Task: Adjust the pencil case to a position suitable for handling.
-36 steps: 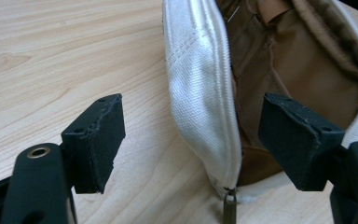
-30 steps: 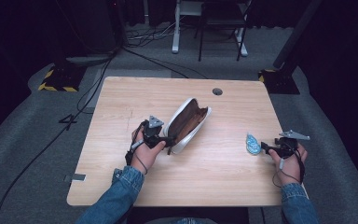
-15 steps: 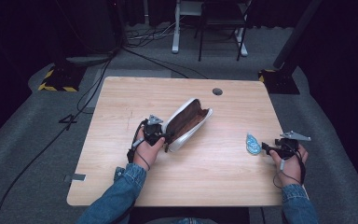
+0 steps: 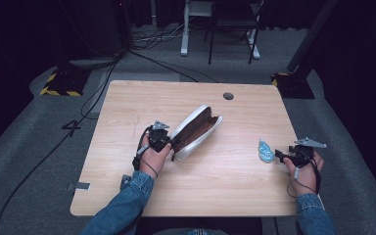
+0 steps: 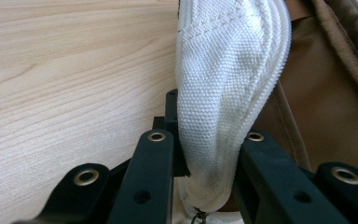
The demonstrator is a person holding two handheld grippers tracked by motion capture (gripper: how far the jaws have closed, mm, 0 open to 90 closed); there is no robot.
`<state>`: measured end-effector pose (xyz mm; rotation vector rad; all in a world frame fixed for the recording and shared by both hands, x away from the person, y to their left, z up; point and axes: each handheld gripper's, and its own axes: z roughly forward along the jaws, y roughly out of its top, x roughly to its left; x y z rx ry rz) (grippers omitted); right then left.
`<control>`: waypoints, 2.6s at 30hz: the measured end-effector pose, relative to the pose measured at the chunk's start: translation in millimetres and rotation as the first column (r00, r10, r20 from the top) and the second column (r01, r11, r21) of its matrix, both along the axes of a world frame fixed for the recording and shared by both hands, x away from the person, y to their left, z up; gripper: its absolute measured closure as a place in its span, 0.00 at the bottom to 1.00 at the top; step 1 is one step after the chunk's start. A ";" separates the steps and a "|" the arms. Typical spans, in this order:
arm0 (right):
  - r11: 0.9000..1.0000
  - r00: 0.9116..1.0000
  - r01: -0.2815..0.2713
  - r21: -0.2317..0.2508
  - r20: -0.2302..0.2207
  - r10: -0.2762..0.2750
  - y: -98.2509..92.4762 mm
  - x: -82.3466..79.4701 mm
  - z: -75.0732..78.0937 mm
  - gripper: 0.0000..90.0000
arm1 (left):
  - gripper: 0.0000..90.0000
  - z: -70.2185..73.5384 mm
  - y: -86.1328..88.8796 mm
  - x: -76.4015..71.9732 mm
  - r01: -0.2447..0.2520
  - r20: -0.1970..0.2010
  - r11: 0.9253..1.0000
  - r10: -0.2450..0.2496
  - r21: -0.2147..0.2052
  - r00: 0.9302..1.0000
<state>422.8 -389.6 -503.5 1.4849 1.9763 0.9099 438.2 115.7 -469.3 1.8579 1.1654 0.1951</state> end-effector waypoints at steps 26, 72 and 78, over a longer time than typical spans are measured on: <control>1.000 1.000 -0.002 0.002 -0.001 0.002 -0.3 0.3 0.0 0.36 | 0.93 22.6 6.2 -25.1 0.107 -0.030 0.983 -0.112 -0.148 0.993; 1.000 1.000 -0.002 0.001 0.000 0.002 -0.3 0.3 0.0 0.36 | 0.93 31.4 -7.4 -114.3 0.341 -0.073 0.928 -0.355 -0.152 0.932; 1.000 1.000 -0.002 0.001 0.000 0.002 -0.3 0.3 0.0 0.36 | 0.93 30.3 -13.0 -119.4 0.375 -0.098 0.912 -0.394 -0.166 0.914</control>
